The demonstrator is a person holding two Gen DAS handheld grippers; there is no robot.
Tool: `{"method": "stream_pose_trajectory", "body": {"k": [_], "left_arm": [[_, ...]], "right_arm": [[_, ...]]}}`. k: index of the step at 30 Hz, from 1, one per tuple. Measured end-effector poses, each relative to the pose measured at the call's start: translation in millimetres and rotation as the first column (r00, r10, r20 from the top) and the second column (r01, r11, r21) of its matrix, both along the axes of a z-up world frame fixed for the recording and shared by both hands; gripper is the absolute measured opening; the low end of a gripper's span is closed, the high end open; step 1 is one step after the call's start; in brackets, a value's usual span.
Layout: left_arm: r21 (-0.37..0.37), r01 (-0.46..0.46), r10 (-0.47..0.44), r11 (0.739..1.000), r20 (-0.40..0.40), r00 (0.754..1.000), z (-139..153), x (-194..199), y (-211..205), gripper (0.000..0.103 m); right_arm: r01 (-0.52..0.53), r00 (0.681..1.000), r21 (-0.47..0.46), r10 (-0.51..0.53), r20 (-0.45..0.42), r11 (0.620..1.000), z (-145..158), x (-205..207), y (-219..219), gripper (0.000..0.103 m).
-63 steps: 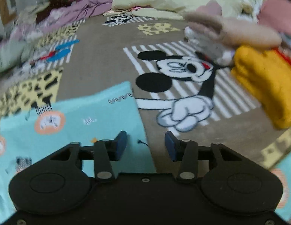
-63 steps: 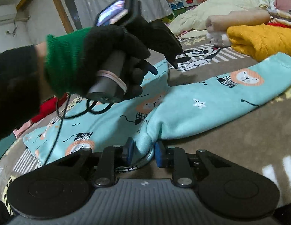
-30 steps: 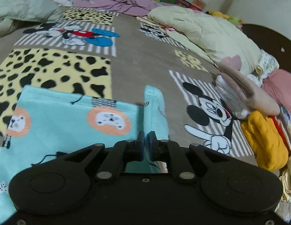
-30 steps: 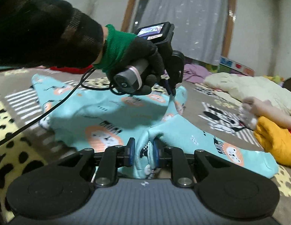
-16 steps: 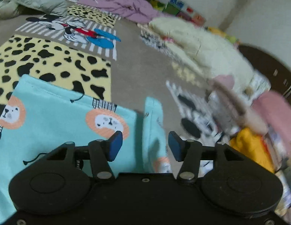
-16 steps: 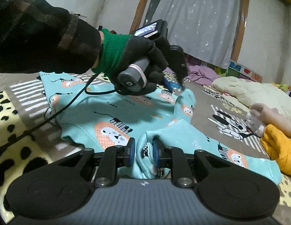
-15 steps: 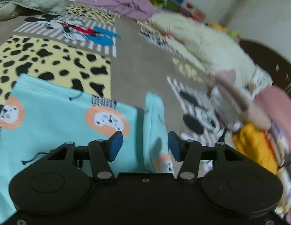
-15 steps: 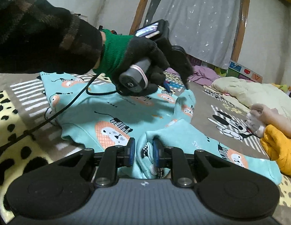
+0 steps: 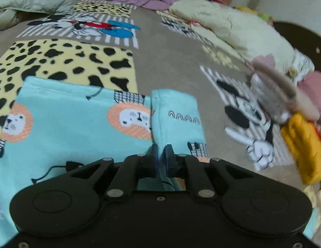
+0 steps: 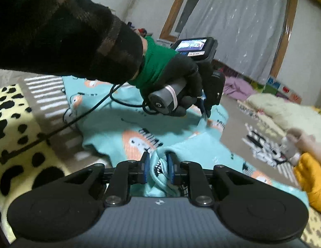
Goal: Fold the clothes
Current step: 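Hold the garment with the right gripper while the left gripper lifts the sleeve over it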
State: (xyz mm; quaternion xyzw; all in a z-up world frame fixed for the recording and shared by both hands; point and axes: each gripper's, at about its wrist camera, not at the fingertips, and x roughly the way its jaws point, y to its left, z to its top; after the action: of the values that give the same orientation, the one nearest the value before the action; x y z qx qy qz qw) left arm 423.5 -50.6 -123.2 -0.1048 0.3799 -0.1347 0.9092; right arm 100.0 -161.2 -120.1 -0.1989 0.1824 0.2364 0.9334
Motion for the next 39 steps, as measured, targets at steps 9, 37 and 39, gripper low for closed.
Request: {"method": "stream_pose_trajectory", "body": {"k": [9, 37, 39], "left_arm": [[-0.003, -0.012, 0.012, 1.000, 0.069, 0.998, 18.9, -17.8, 8.6, 0.013], [0.163, 0.762, -0.768, 0.627, -0.040, 0.640, 47.6, -95.6, -151.4, 0.048], [0.163, 0.791, -0.795, 0.590, -0.059, 0.604, 40.4, -94.0, -170.6, 0.048]], "right_arm": [[-0.014, 1.000, 0.037, 0.014, -0.020, 0.999, -0.5, 4.1, 1.1, 0.030], [0.004, 0.993, 0.178, 0.017, -0.117, 0.984, 9.5, -5.3, -10.7, 0.060], [0.002, 0.992, 0.182, 0.021, -0.121, 0.983, 8.2, -4.9, -10.7, 0.062]]}}
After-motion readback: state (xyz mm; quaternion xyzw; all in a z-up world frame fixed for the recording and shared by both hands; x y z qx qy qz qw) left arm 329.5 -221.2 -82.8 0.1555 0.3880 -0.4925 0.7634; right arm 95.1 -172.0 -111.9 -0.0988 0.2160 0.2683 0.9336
